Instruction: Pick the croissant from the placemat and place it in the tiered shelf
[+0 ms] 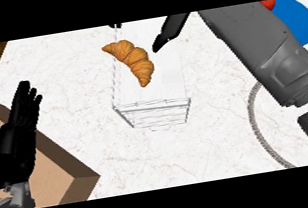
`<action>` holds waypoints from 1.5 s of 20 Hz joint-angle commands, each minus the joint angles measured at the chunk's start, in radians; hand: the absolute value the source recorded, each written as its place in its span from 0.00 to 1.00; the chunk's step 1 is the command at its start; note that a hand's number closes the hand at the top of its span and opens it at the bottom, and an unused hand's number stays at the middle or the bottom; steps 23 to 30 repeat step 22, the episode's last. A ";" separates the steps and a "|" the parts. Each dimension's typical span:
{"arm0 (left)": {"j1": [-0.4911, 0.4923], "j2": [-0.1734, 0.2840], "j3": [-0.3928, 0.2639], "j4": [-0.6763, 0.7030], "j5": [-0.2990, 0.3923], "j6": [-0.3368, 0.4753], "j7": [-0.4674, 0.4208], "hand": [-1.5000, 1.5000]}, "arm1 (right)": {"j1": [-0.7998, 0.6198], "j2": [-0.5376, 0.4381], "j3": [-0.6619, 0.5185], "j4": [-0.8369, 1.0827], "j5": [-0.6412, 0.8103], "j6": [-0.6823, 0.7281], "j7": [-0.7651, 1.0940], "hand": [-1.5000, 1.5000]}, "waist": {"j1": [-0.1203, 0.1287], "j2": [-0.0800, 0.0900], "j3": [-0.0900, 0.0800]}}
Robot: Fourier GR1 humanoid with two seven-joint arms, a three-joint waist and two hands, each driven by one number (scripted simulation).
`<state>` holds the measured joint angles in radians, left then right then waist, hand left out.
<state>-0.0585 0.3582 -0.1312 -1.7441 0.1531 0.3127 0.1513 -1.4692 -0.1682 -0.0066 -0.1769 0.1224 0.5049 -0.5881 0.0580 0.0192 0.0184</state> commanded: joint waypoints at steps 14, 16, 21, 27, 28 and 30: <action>-0.060 -0.018 -0.031 0.020 0.012 -0.013 -0.028 0.50 | 0.024 -0.334 -0.065 0.082 -0.036 0.216 0.073 0.00 | 0.052 0.049 -0.016; -0.060 -0.018 -0.027 0.017 0.020 -0.016 -0.034 0.50 | 0.019 -0.353 -0.081 0.078 -0.052 0.234 0.076 0.00 | 0.060 0.050 -0.016; -0.065 -0.028 -0.050 0.013 0.006 0.000 -0.033 0.50 | 0.035 -0.370 -0.089 0.058 -0.060 0.254 0.075 0.00 | 0.071 0.055 -0.015; -0.063 -0.014 -0.055 -0.016 0.007 -0.004 -0.010 0.50 | 0.023 -0.384 -0.090 0.059 -0.061 0.267 0.095 0.00 | 0.082 0.052 -0.014; -0.063 -0.014 -0.055 -0.016 0.007 -0.004 -0.010 0.50 | 0.023 -0.384 -0.090 0.059 -0.061 0.267 0.095 0.00 | 0.082 0.052 -0.014; -0.063 -0.014 -0.055 -0.016 0.007 -0.004 -0.010 0.50 | 0.023 -0.384 -0.090 0.059 -0.061 0.267 0.095 0.00 | 0.082 0.052 -0.014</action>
